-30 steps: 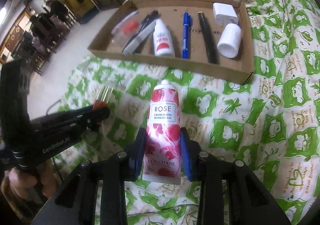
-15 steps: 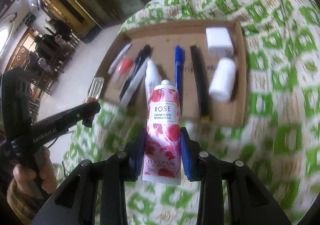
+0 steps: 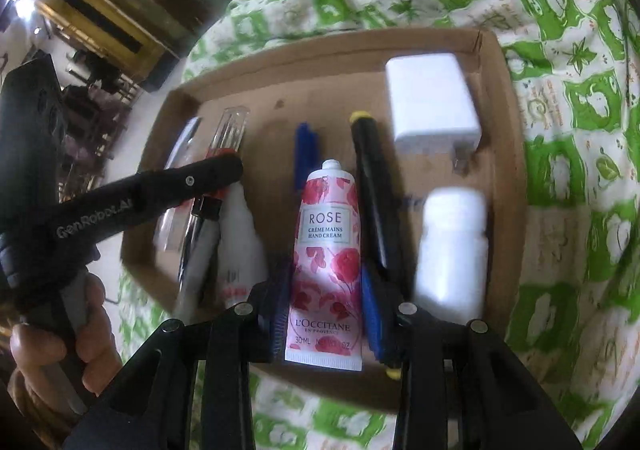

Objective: Organize rigid objects
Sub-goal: 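Carry the lighter and pink tube over the tray and lower them in, then open both grippers and withdraw them from the tray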

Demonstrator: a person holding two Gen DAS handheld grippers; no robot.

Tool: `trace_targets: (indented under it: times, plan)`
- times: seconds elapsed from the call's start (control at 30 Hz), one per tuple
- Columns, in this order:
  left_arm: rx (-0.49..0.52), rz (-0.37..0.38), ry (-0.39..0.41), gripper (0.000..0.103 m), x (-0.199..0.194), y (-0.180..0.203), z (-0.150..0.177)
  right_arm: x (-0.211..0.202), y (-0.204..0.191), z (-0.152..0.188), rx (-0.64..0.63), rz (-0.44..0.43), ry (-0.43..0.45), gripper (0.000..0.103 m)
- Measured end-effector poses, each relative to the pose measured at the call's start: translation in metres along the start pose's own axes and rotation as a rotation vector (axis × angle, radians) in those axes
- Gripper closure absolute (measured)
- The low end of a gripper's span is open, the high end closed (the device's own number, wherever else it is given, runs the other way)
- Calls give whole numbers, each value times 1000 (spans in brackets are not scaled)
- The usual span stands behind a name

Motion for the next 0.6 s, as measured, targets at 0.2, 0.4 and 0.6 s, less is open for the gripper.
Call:
trace_targets:
  times: [0.2,0.4,0.6]
  plan:
    - [61,-57,2,84,9,15,-5,-2,-4,-5,-16,25,35,73]
    - [99,-132,34,84,-3,21,14,-14,-10,11,-34,-7,59,54]
    - [98,-200,162,57,-62,14,63,-52,-21,49,-76,-7,123,35]
Point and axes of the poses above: each gripper's, at about its wrist camera, not at the fingertips, and x roughly the way its jaws point, y to its right, z to its underside, the point moved 1 cm from there along x, roughly the way its jaws point, and after that the axes turned 11 degrees about -z, right-handed, at the moved point
